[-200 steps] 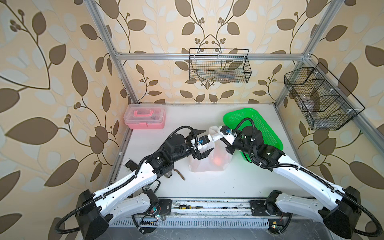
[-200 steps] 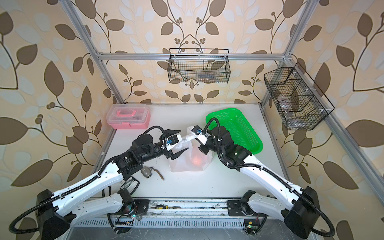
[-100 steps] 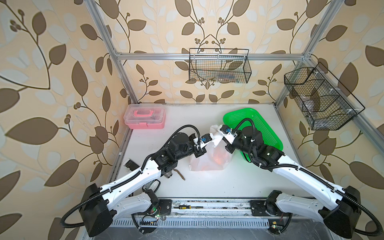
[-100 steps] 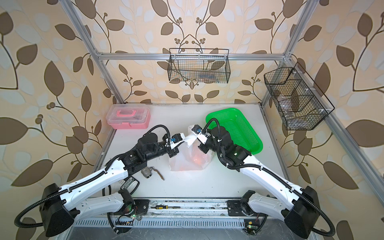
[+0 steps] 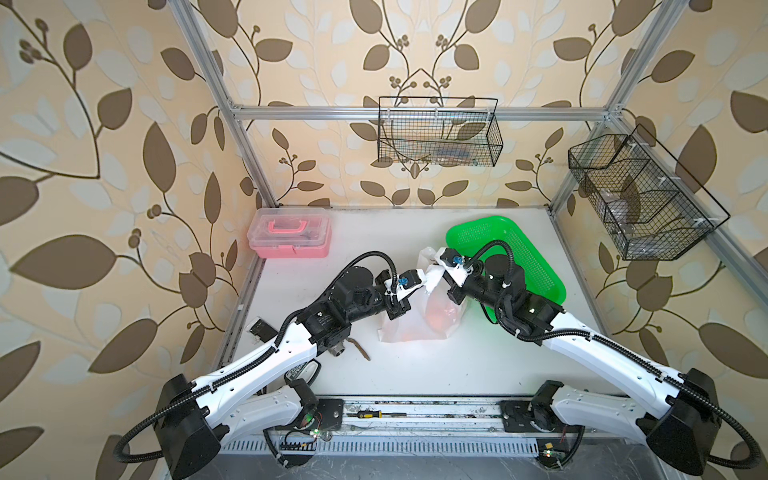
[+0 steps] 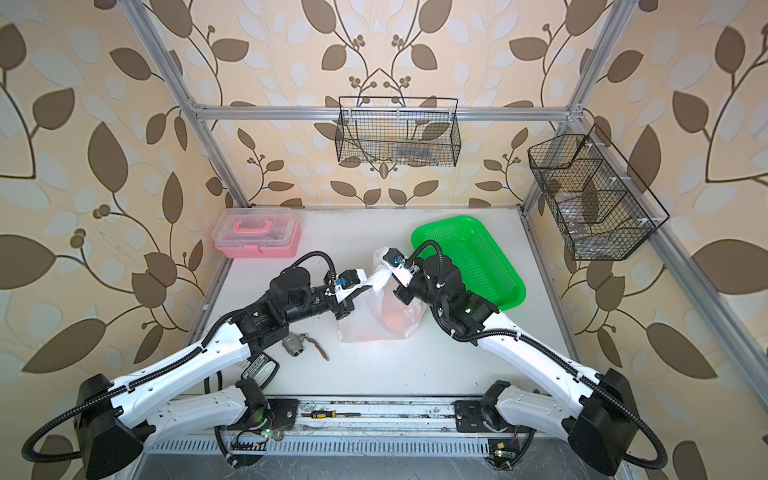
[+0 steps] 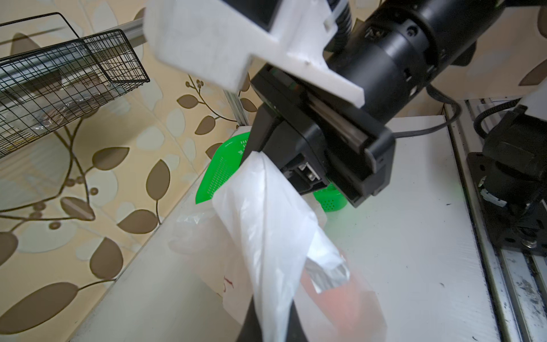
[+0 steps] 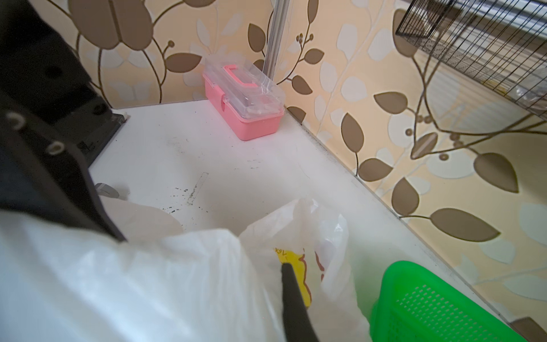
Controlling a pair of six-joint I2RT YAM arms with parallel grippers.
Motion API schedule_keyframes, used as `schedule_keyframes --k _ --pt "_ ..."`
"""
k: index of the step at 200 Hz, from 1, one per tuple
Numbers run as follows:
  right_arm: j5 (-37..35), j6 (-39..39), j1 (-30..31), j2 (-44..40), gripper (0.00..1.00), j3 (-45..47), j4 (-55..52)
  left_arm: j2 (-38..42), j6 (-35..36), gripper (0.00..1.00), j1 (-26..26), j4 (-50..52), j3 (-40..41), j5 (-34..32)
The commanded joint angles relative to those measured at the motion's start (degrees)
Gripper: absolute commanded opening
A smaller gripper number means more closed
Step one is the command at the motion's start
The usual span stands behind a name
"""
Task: Place the oranges into plastic bags & tie knots
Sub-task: Tie the plastic bag at the center of the board.
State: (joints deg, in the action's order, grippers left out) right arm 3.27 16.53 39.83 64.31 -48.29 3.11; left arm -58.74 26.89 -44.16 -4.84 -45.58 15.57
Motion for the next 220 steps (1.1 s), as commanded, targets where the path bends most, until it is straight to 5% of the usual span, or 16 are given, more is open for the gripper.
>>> schedule_keyframes --k 1,72,138,184,220 --pt "1.82 0.12 -0.06 0.04 0.00 2.39 7.05 -0.27 -1.27 0.00 0.30 -1.80 -0.10 4.03" --pt "0.78 2.89 -0.10 -0.43 0.00 5.71 13.91 -1.35 -6.72 0.00 0.30 -3.12 2.58 8.58" --pt "3.36 2.74 -0.10 -0.90 0.00 5.84 9.19 7.12 -6.16 0.51 0.99 -0.31 3.93 3.15" --pt "2.20 3.48 -0.11 -2.31 0.00 7.06 9.02 14.47 -6.44 0.69 2.33 -0.13 2.60 -1.27" --pt "3.78 3.60 -0.11 -2.47 0.00 6.62 8.78 10.91 -11.36 0.65 10.00 -2.55 -2.01 -4.28"
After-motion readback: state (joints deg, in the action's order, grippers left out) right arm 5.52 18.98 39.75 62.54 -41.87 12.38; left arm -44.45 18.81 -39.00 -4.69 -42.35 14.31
